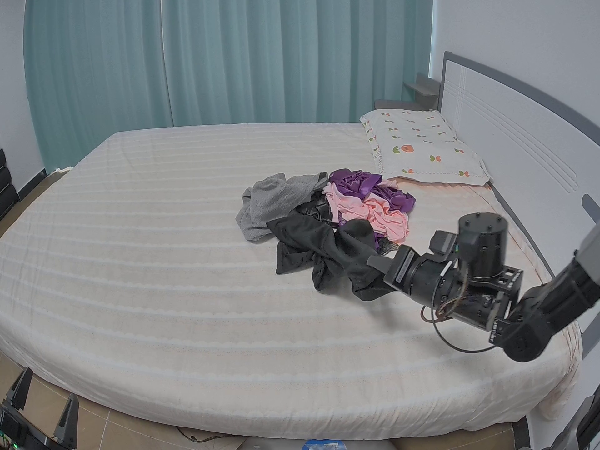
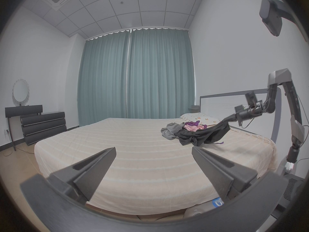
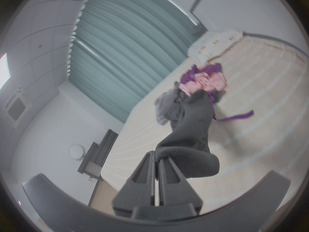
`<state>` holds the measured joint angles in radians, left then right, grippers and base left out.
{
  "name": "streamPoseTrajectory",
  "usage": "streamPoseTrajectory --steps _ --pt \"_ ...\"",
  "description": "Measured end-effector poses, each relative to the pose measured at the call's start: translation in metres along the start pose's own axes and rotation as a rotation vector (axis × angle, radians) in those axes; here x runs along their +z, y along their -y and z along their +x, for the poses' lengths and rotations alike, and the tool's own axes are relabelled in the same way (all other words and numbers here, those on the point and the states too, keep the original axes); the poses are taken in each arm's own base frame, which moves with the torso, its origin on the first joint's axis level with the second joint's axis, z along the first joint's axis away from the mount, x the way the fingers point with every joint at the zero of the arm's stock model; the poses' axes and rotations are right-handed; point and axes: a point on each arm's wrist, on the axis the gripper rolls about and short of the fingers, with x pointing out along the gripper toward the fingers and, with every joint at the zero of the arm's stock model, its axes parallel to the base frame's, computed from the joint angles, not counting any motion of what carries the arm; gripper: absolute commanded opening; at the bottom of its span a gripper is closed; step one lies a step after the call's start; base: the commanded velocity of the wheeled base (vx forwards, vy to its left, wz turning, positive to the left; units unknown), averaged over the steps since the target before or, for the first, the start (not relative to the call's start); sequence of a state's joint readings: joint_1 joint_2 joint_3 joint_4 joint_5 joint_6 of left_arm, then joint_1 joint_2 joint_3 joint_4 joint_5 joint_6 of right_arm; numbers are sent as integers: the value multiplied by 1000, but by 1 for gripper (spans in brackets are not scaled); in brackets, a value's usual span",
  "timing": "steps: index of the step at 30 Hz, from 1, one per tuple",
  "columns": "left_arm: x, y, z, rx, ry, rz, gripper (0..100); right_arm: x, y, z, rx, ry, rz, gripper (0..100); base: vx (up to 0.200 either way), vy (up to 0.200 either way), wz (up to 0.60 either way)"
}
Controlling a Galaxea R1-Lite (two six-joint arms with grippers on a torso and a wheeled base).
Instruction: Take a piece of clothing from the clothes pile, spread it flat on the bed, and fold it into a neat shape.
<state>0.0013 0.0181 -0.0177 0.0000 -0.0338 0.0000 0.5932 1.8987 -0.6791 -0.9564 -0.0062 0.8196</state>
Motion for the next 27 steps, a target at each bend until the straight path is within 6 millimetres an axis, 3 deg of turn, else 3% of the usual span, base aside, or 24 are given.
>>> streamPoseTrajectory --steps 7,12,27 --pt "0 0 0 0 0 2 100 10 -43 -49 154 67 -160 0 0 0 0" --pt "0 0 0 -1 0 1 100 23 -62 -70 223 132 -190 0 0 0 0" --pt "5 2 -1 -71 32 -1 100 46 -88 -88 324 226 -187 0 0 0 0"
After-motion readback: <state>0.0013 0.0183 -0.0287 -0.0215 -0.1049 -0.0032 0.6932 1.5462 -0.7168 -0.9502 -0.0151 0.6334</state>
